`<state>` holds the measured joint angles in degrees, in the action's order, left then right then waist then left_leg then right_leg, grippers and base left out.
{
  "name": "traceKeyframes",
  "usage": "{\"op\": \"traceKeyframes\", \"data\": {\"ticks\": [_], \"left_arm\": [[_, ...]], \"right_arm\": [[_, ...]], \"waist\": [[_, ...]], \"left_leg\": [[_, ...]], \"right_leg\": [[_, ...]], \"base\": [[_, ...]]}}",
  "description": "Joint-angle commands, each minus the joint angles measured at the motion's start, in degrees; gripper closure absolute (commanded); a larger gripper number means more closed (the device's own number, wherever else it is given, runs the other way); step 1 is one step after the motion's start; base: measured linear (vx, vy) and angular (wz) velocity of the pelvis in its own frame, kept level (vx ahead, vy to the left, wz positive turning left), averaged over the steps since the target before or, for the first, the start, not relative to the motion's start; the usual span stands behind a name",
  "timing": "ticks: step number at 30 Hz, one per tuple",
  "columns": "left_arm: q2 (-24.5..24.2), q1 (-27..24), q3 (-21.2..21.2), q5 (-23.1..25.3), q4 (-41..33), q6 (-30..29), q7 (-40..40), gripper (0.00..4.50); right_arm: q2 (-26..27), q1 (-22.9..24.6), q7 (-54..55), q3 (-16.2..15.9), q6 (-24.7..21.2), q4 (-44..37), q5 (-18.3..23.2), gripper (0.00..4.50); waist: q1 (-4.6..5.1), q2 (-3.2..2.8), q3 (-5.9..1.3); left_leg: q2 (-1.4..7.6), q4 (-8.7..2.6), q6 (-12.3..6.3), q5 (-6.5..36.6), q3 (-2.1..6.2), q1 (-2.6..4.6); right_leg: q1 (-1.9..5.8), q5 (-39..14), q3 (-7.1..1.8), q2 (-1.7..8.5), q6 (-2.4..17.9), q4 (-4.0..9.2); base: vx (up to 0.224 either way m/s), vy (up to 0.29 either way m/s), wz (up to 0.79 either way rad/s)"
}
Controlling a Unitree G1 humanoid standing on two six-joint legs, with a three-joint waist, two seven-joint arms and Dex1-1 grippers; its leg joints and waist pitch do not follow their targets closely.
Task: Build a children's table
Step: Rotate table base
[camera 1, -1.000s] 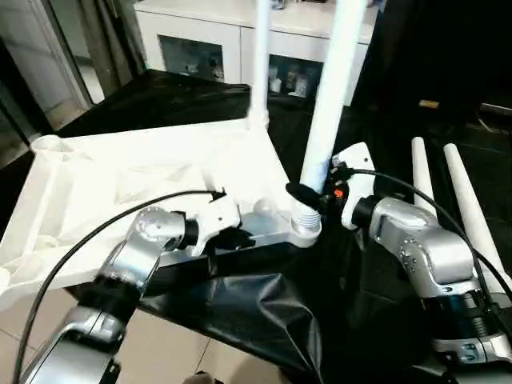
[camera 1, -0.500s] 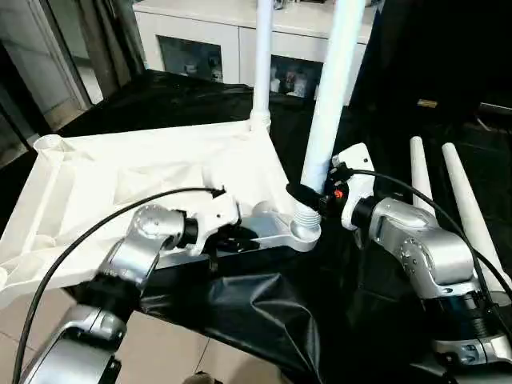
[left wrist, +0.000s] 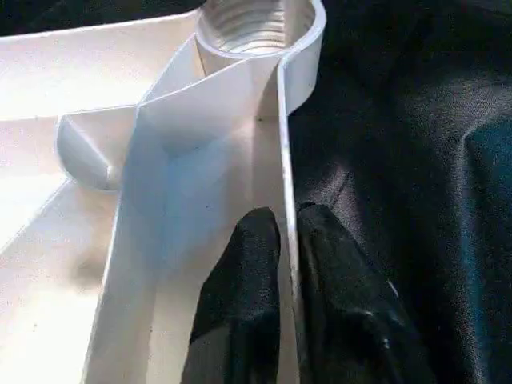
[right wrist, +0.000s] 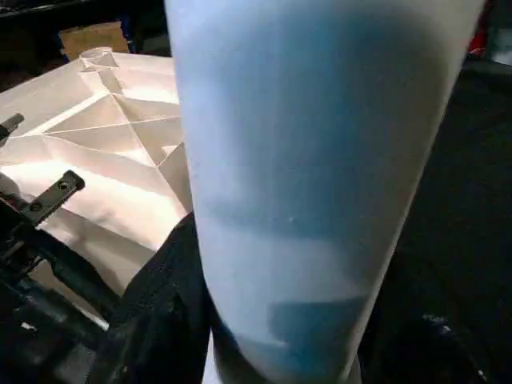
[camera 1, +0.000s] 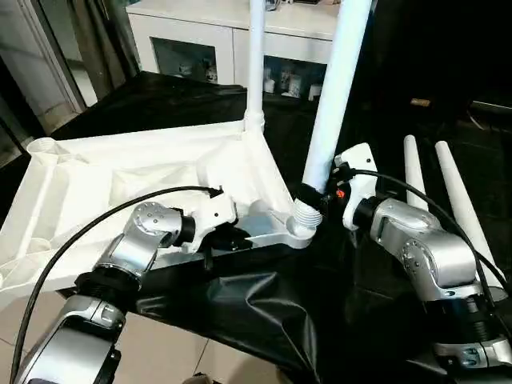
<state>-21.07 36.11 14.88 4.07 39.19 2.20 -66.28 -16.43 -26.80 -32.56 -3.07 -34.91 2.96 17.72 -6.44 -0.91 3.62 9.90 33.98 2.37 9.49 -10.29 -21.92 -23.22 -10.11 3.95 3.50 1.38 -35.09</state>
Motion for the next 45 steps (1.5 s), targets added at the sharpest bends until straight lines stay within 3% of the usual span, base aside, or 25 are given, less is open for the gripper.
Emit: {"op": "traceKeyframes", "data": {"ticks": [1, 6, 12, 20, 28, 35, 40, 42, 43, 44, 45], "left_arm": [[-0.16, 0.02, -0.63, -0.81, -0.08, -0.86, -0.51, 4.28], [-0.24, -0.58, -0.55, -0.89, 0.06, -0.55, -0.64, 4.44], [-0.11, -0.96, -1.29, -2.21, -0.40, -0.34, -0.48, 4.50], [-0.10, -0.55, -1.33, -2.13, -0.20, -0.41, -0.27, 4.50], [-0.19, -0.35, -1.50, -2.10, 0.24, -0.09, 0.14, 4.50], [-0.09, -0.19, -1.70, -2.12, 0.45, 0.42, 0.82, 4.50], [0.11, 0.29, -1.89, -1.98, 1.08, 1.04, 1.75, 4.50], [0.25, 0.51, -2.03, -2.03, 1.37, 1.10, 2.01, 4.50], [0.25, 0.59, -2.00, -1.93, 1.49, 1.28, 2.09, 4.50], [0.25, 0.64, -2.00, -1.90, 1.56, 1.35, 2.12, 4.50], [0.23, 0.71, -1.97, -1.81, 1.67, 1.48, 2.13, 4.50]], "right_arm": [[-0.01, -0.11, -0.13, 0.06, 0.49, -0.31, 0.07, 2.59], [0.21, -0.66, -0.44, -0.62, 1.66, 1.16, -0.61, 2.59], [0.32, -1.35, -2.79, -2.86, 3.31, 4.96, -1.84, 2.59], [0.93, -2.64, -3.74, -3.84, 4.96, 9.76, -2.71, 2.59], [2.10, -3.53, -4.50, -2.01, 8.74, 15.82, -2.48, 2.59], [1.93, 1.14, -5.52, 0.73, 10.51, 15.16, -0.15, 2.59], [3.03, 6.28, -5.07, 3.40, 12.93, 14.20, 1.43, 2.59], [3.34, 7.64, -4.78, 3.70, 13.90, 14.08, 1.39, 2.59], [3.23, 8.40, -4.69, 3.29, 14.69, 13.68, 0.91, 2.59], [3.05, 8.79, -4.65, 2.83, 15.08, 13.34, 0.55, 2.59], [2.51, 9.37, -4.69, 1.65, 15.61, 12.51, -0.37, 2.59]], "waist": [[-0.20, 0.19, -4.29], [-0.19, 0.28, -4.40], [-0.12, 0.71, -4.36], [-0.18, 0.73, -4.42], [0.06, 0.53, -4.37], [-0.22, 0.65, -4.54], [-0.44, 0.41, -4.54], [-0.39, 0.21, -4.36], [-0.33, 0.42, -4.33], [-0.41, 0.03, -4.28], [-0.36, 0.17, -4.29]], "left_leg": [[3.45, -4.05, 0.65, 12.89, 1.40, 1.36], [3.40, -3.94, 0.16, 11.40, 1.33, 1.24], [3.40, -3.90, -0.28, 11.27, 1.30, 1.14], [3.44, -3.80, -0.69, 10.08, 1.22, 1.15], [3.43, -3.85, -0.36, 11.53, 1.30, 1.17], [3.46, -3.71, -1.36, 10.17, 1.21, 1.14], [3.50, -3.79, -1.31, 11.31, 1.30, 1.15], [3.48, -3.91, -0.99, 12.41, 1.34, 1.18], [3.41, -3.94, -0.78, 13.13, 1.32, 1.21], [3.44, -4.02, -0.56, 13.58, 1.43, 1.25], [3.42, -4.04, -0.40, 13.80, 1.42, 1.26]], "right_leg": [[2.84, -13.23, -3.30, 5.75, 10.13, 4.30], [2.86, -10.93, -3.25, 5.67, 10.59, 4.02], [2.95, -12.21, -3.20, 5.72, 10.40, 4.10], [2.90, -11.50, -3.20, 5.71, 10.65, 3.91], [2.91, -13.31, -3.15, 5.74, 10.44, 4.15], [2.98, -10.57, -3.16, 5.69, 10.99, 3.91], [2.92, -12.03, -3.11, 5.81, 10.69, 4.15], [2.84, -13.50, -3.08, 5.77, 10.48, 4.39], [2.90, -14.74, -3.08, 5.79, 10.21, 4.54], [2.83, -15.84, -3.10, 5.83, 9.86, 4.69], [2.83, -16.18, -3.10, 5.77, 9.59, 4.74]], "base": [[0.000, 0.000, 0.00], [0.000, 0.000, 0.00], [0.000, 0.000, 0.00], [0.000, 0.000, 0.00], [0.000, 0.000, 0.00], [0.000, 0.000, 0.00], [0.000, 0.000, 0.00], [0.000, 0.000, 0.00], [0.000, 0.000, 0.00], [0.000, 0.000, 0.00], [0.000, 0.000, 0.00]]}}
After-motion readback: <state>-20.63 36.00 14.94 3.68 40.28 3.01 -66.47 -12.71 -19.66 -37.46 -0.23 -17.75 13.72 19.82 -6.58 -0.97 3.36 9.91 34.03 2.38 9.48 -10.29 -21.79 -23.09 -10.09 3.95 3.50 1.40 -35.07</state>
